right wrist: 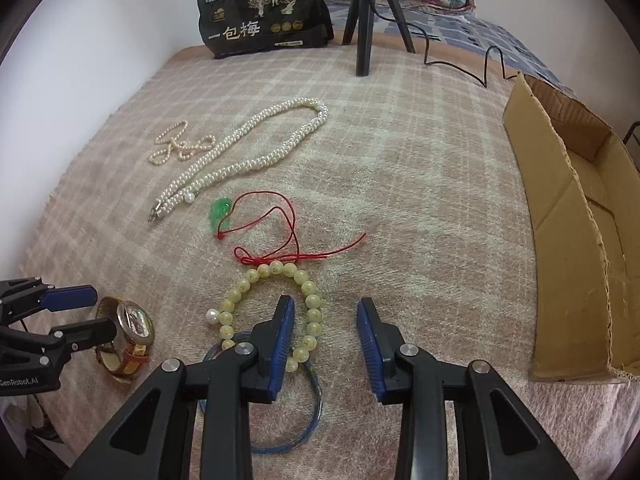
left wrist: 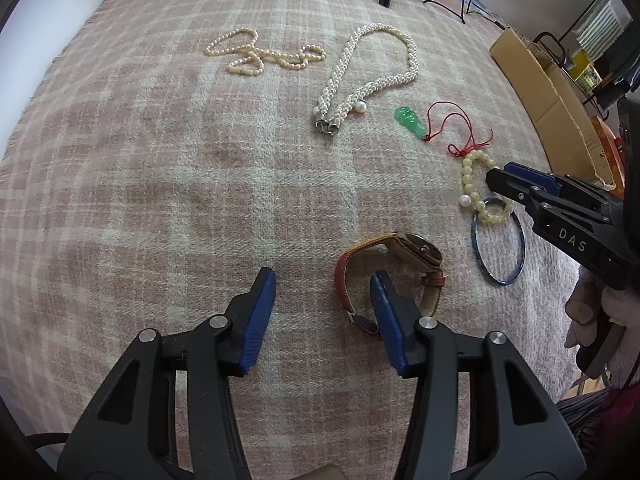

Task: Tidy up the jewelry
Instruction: 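Grasp the cream bead bracelet with the right tool while the left tool grasps the brown watch strap, then lift the bracelet with the right tool toward the cardboard box while the left tool carries the watch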

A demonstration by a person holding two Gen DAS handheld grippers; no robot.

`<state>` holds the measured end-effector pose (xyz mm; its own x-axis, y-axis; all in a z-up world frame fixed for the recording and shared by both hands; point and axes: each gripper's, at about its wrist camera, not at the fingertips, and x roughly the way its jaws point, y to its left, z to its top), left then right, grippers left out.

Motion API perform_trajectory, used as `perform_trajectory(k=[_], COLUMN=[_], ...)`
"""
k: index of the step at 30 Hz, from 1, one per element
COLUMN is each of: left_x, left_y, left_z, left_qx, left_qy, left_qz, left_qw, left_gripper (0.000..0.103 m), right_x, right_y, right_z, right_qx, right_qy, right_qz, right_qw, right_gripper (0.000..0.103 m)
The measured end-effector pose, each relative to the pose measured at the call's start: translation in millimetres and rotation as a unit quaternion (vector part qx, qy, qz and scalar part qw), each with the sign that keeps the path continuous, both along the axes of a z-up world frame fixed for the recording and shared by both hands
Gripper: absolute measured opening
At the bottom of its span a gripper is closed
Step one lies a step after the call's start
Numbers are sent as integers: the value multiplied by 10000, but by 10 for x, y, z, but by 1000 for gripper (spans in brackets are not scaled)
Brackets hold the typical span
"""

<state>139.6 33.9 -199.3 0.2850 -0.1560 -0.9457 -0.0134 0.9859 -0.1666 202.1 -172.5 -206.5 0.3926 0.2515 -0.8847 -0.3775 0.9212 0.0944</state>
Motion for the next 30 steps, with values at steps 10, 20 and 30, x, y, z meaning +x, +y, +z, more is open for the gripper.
perform_trajectory(k=[10, 20, 30], left_x=[31, 26, -33], left_y=[11, -2, 4], left_z=[-44, 4, 163], left_qx=[154, 23, 24], left_qy=[-60, -115, -389], left_qz=[-34, -57, -50], left_qw=[9999, 9999, 9992], left_gripper=[33, 7, 4], right_x=[-8, -28, -168], right_y=[69, 27, 55], right_z=[-15, 79, 355], right_qx=[-29, 228, 329], right_qy=[-91, -174, -517], right_qz=[117, 91, 222], right_qw=[9999, 9995, 9979], right_gripper=[8, 5, 5])
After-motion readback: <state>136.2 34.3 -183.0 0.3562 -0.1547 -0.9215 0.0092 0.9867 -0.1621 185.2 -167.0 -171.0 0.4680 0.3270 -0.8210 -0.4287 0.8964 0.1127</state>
